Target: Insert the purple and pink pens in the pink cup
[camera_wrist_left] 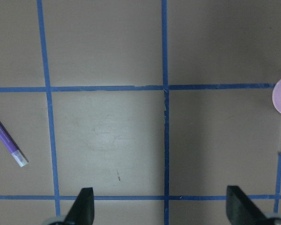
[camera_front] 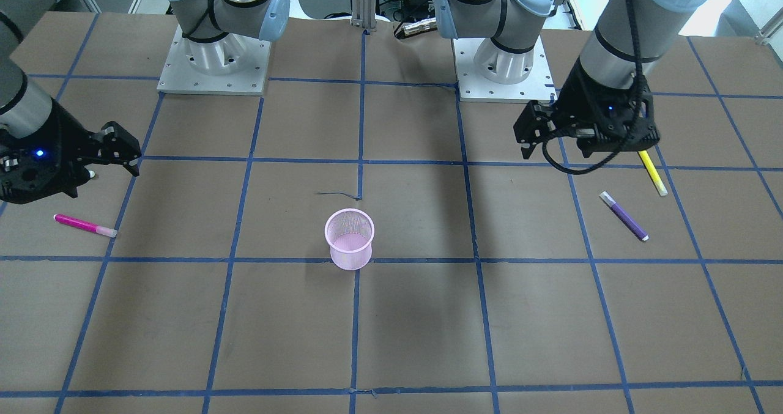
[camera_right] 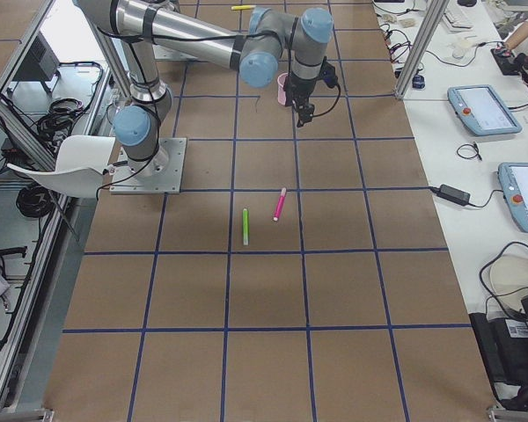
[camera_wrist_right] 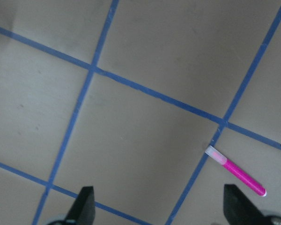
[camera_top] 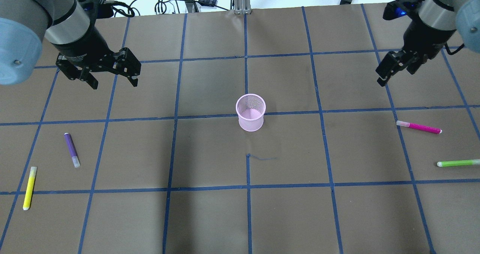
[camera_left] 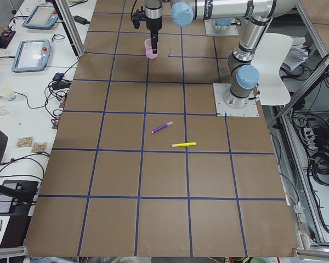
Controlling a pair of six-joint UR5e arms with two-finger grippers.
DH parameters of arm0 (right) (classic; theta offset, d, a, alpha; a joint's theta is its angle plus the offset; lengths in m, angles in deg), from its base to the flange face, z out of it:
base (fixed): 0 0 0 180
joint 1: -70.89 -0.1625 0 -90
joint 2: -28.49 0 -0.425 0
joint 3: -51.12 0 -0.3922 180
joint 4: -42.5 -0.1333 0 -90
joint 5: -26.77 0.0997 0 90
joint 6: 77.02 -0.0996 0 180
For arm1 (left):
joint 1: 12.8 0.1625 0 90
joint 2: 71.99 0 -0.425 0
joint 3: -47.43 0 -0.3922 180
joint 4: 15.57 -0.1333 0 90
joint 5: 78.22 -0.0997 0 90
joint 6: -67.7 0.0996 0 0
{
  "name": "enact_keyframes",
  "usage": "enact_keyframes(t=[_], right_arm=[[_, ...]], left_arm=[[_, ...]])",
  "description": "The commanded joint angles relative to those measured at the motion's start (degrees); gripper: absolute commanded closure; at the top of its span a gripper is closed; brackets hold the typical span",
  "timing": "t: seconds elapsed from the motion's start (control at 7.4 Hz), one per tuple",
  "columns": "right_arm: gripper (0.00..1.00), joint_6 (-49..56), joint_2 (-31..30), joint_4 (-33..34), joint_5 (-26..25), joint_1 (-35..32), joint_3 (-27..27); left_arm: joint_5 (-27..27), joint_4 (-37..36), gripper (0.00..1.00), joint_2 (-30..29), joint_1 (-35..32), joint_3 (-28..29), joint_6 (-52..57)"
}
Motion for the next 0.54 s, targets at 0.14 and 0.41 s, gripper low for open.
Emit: enact_keyframes(t=[0.14,0.41], right_arm=[[0.0,32.07,1.16,18.56,0.25,11.51,10.96],[0.0,49.45,5.09,19.57,0.69,14.5,10.81]], left_arm=[[0.07,-6.29,0.0,-1.24,13.92,-2.02,0.11],[0.5,-6.29,0.0,-3.6,22.8,-3.5,0.12]])
